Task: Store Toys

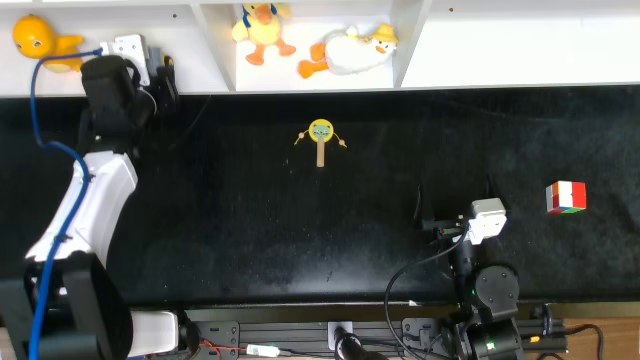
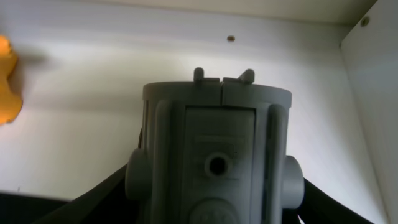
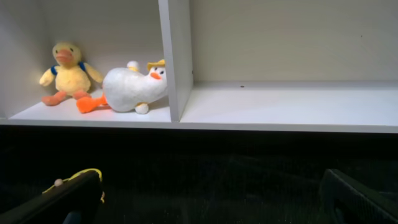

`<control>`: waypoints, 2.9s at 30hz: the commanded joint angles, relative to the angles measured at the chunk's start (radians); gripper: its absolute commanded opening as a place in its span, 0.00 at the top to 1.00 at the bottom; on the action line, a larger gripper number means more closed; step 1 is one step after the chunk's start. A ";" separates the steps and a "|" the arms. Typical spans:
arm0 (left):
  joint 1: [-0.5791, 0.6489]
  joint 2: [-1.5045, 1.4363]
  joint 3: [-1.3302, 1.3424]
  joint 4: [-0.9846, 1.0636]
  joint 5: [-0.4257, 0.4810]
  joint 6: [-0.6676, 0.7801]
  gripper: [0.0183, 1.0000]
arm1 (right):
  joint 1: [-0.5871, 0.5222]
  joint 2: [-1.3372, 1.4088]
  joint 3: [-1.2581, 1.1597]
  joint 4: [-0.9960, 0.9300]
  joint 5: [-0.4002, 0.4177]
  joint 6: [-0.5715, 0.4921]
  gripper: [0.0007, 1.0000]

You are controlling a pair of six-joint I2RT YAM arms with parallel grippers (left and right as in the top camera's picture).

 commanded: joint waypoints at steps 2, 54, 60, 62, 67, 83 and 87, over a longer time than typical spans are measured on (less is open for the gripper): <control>0.002 0.063 0.121 -0.029 0.025 0.045 0.98 | 0.006 -0.009 -0.013 0.004 0.003 -0.003 0.00; 0.002 0.161 0.225 -0.095 -0.027 0.056 0.00 | 0.006 -0.009 -0.013 0.004 0.003 -0.003 0.00; 0.002 0.100 0.225 -0.130 -0.027 0.056 0.00 | 0.006 -0.009 -0.013 0.004 0.003 -0.003 0.01; 0.002 0.081 0.225 -0.167 -0.027 0.056 0.00 | 0.006 -0.009 -0.013 0.004 0.003 -0.003 0.00; 0.000 0.027 0.224 -0.264 -0.027 0.055 0.00 | 0.006 -0.009 -0.013 0.004 0.003 -0.003 0.00; -0.002 -0.182 0.224 -0.536 -0.027 0.044 0.00 | 0.006 -0.009 -0.013 0.004 0.003 -0.003 0.00; -0.003 -0.266 0.220 -0.634 -0.002 0.043 0.00 | 0.006 -0.009 -0.013 0.004 0.003 -0.003 0.00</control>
